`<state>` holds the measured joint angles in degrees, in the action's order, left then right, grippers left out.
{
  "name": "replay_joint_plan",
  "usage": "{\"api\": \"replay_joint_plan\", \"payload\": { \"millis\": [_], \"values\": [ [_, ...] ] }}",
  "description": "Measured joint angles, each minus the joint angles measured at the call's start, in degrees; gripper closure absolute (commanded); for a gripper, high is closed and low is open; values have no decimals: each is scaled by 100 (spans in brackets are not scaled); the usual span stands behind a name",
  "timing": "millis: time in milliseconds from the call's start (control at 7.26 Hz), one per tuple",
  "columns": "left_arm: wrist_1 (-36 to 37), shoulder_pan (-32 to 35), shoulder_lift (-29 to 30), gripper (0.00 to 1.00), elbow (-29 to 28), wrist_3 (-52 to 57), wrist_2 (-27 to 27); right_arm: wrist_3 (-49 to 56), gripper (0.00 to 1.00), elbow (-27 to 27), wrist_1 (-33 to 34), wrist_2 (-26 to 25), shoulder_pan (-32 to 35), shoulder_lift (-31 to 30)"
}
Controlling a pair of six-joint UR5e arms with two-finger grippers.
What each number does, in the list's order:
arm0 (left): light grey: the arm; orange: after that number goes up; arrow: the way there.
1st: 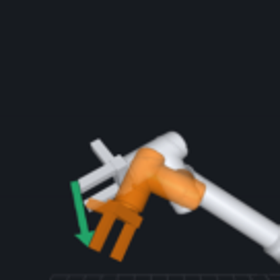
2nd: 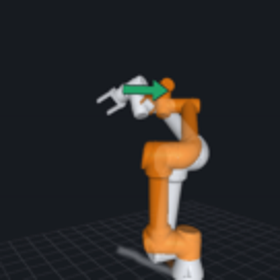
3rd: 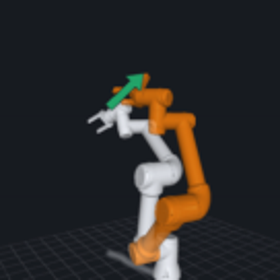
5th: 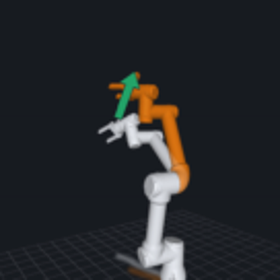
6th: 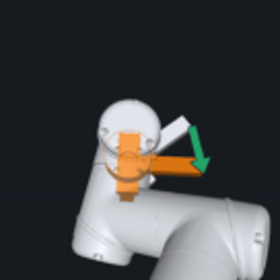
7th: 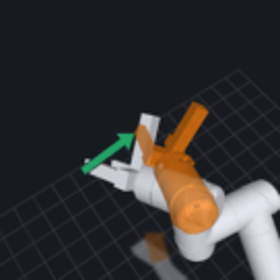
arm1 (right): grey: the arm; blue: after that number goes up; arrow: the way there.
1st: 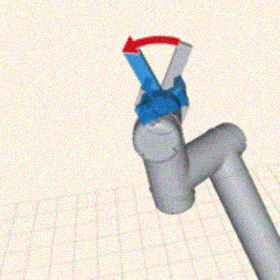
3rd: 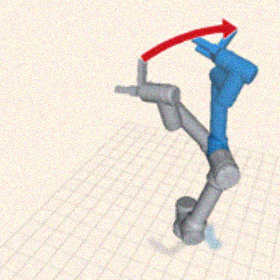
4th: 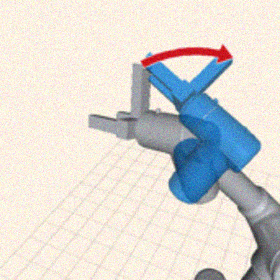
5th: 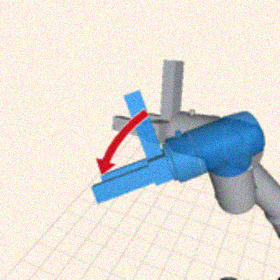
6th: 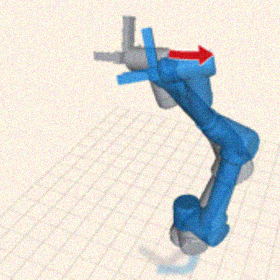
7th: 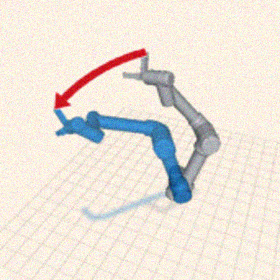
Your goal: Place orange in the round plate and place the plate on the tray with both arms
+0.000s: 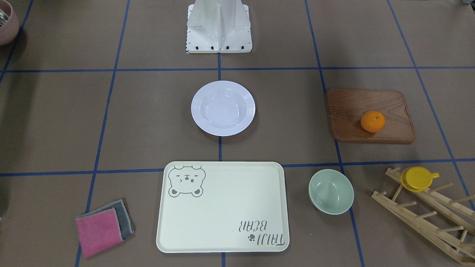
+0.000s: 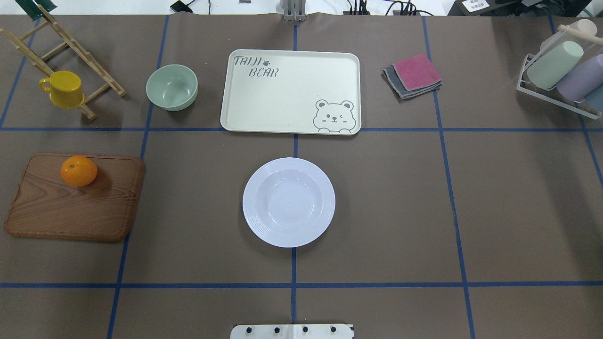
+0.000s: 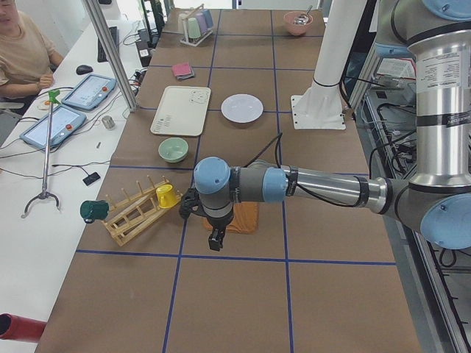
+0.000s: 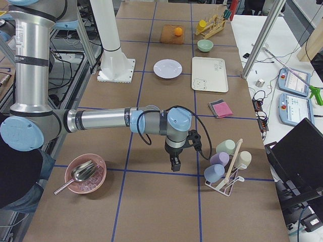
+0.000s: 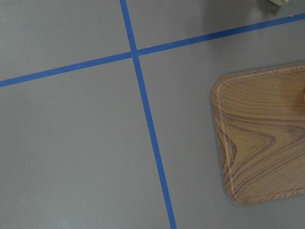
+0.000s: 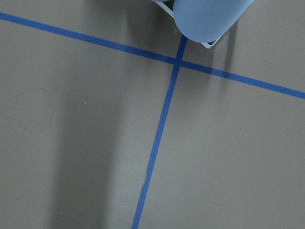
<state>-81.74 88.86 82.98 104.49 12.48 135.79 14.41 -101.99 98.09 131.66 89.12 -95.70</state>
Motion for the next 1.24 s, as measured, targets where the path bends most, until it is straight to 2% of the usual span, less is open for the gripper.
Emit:
{"api": "replay_joint_plan", "payload": {
  "millis": [688,964,1239],
  "values": [
    [-21,0,54,0,184,-23,-8,-9,0,-36,-73,0,-25,20],
    [-393,-8,442,0,140,-23,-18,-85,0,-40,-136,6,-120,90],
    [-824,-189,626,0,228,-70,272,-337,0,-46,-147,26,-318,238]
  ]
}}
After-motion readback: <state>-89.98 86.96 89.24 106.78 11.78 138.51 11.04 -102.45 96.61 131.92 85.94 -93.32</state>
